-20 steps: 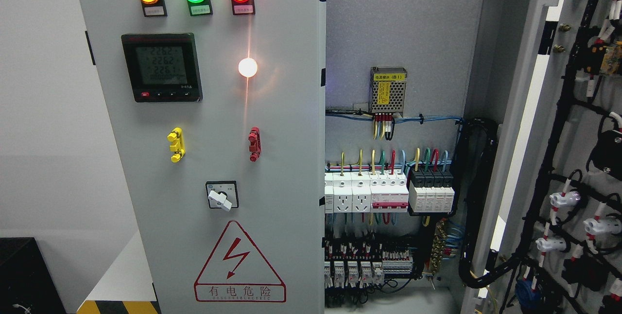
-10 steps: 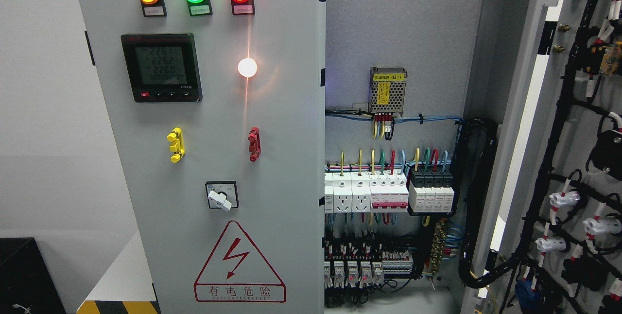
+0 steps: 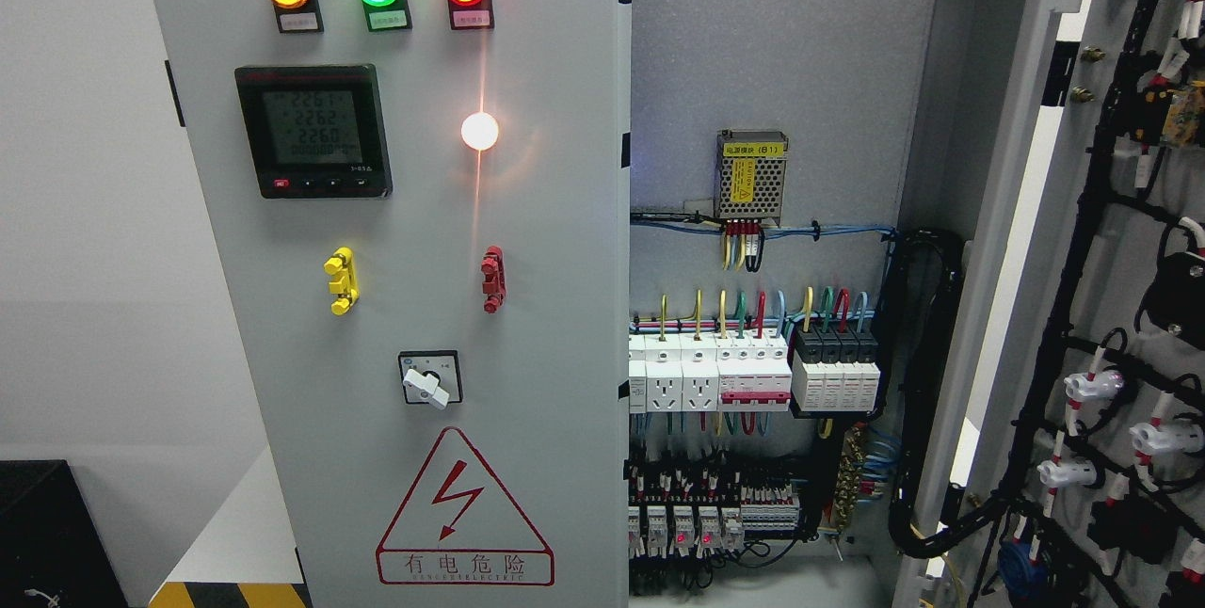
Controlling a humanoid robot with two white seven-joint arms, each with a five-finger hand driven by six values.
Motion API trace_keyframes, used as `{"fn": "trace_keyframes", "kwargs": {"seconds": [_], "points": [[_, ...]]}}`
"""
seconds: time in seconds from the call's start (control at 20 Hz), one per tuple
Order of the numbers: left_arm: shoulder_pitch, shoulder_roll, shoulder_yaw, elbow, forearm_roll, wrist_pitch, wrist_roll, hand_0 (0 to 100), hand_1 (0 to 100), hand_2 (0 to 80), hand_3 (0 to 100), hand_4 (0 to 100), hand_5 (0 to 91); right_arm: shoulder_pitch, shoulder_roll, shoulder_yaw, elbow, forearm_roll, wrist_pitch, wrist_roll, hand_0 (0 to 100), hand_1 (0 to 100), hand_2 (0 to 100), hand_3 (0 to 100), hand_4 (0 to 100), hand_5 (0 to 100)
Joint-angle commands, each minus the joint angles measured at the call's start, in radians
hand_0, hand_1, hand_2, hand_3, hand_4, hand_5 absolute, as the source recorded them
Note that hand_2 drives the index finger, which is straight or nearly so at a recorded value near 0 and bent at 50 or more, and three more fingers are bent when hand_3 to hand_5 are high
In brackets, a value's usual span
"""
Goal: Open door with both hands
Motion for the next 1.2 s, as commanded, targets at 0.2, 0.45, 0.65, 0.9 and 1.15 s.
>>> {"fn": "trace_keyframes", "kwargs": {"seconds": [0.2, 0.45, 0.65, 0.9, 1.15], "points": [[0.010, -0.022, -0.059, 0.015, 0.003, 0.000, -0.003, 0, 0, 0.0, 0, 0, 0.0, 0.023, -0.009, 0.005, -0.588, -0.031, -0.001, 0.003, 19, 0, 0, 0, 0, 0], [0.018, -0.036, -0.059, 0.015, 0.008, 0.000, -0.003, 0, 0, 0.0, 0, 0, 0.0, 0.043, -0.012, 0.010, -0.769, -0.031, -0.001, 0.003, 19, 0, 0, 0, 0, 0], [0.018, -0.041, -0.060, 0.010, 0.007, 0.000, -0.003, 0, 0, 0.0, 0, 0, 0.0, 0.053, -0.012, 0.022, -0.875, -0.032, -0.004, 0.002, 19, 0, 0, 0, 0, 0], [0.018, -0.059, -0.060, 0.004, 0.005, 0.000, -0.003, 0, 0, 0.0, 0, 0, 0.0, 0.056, -0.034, 0.054, -0.971, -0.038, -0.138, 0.002, 19, 0, 0, 0, 0, 0], [0.017, -0.059, -0.062, 0.004, 0.005, 0.000, -0.003, 0, 0, 0.0, 0, 0, 0.0, 0.048, -0.035, 0.111, -0.991, -0.040, -0.266, 0.002, 19, 0, 0, 0, 0, 0]]}}
